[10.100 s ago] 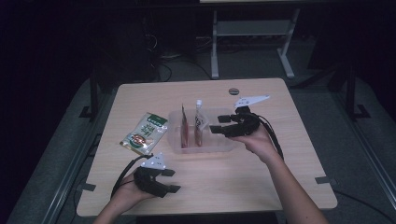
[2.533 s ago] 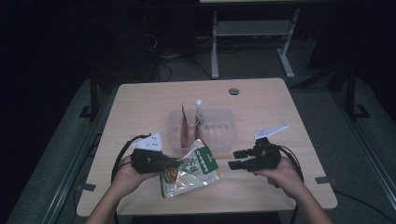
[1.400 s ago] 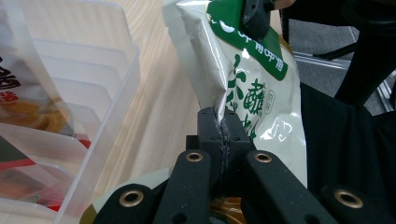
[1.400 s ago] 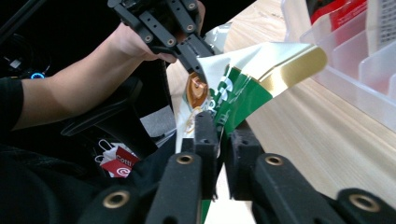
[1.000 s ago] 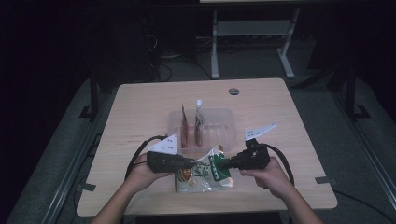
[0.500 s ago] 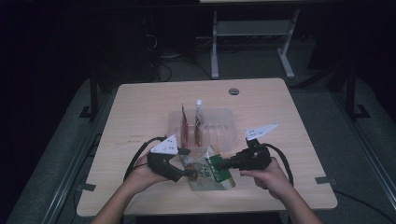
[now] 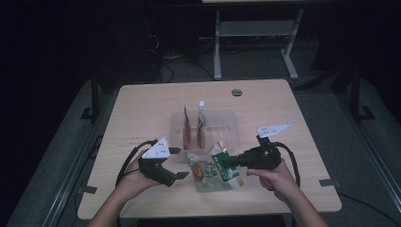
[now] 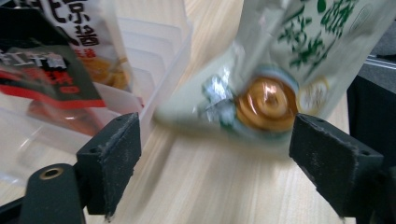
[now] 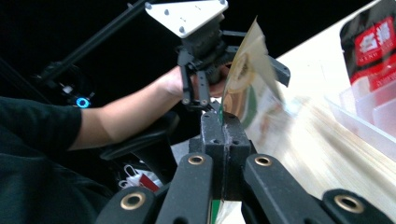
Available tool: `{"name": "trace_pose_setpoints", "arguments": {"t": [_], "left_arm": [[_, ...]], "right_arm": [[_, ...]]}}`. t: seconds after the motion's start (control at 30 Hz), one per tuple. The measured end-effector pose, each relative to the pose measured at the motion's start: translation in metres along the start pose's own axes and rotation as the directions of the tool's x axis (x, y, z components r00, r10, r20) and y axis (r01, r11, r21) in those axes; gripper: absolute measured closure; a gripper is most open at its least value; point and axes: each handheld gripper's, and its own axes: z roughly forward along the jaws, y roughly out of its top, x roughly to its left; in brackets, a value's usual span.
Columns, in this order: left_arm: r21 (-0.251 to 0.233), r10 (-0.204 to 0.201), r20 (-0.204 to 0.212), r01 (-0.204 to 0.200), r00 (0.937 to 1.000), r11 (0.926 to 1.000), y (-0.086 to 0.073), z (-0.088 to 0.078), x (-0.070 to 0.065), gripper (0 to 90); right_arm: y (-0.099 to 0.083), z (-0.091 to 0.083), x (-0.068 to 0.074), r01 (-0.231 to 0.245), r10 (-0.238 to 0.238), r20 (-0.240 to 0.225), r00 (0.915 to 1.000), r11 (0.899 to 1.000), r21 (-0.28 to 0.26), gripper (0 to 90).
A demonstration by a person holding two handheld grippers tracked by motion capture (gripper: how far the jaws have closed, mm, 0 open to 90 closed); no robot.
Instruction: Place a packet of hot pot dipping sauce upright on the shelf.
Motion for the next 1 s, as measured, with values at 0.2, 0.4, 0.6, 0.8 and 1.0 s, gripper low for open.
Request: {"name": "trace_pose_setpoints", "arguments": {"t": [0.2, 0.4, 0.6, 0.8, 1.0], "left_arm": [[-0.001, 0.002, -0.002, -0.002, 1.0, 1.0, -0.002, -0.004, -0.001, 15.9], [0.014, -0.005, -0.001, 0.005, 1.0, 0.9999, -0.012, -0.007, -0.005, 15.9], [0.024, -0.029, -0.012, 0.029, 0.9995, 0.9993, -0.026, -0.014, -0.009, 15.9], [0.042, -0.074, -0.011, 0.074, 0.9972, 0.9964, -0.042, -0.02, -0.01, 15.8], [0.057, -0.096, -0.029, 0.098, 0.9949, 0.9936, -0.051, -0.022, -0.006, 15.4]], "right_arm": [[0.001, -0.011, 0.002, -0.012, 0.013, 0.017, 0.9998, 0.999, -0.049, 90.0], [0.007, -0.029, 0.002, -0.004, 0.009, 0.037, 0.9993, 0.991, -0.136, 90.0], [0.017, -0.033, 0.002, 0.024, -0.015, 0.06, 0.9981, 0.986, -0.165, 90.0], [0.028, -0.035, 0.003, 0.058, -0.042, 0.095, 0.9946, 0.983, -0.176, 90.0], [0.041, -0.04, 0.001, 0.072, -0.051, 0.108, 0.9928, 0.977, -0.201, 90.0]]}}
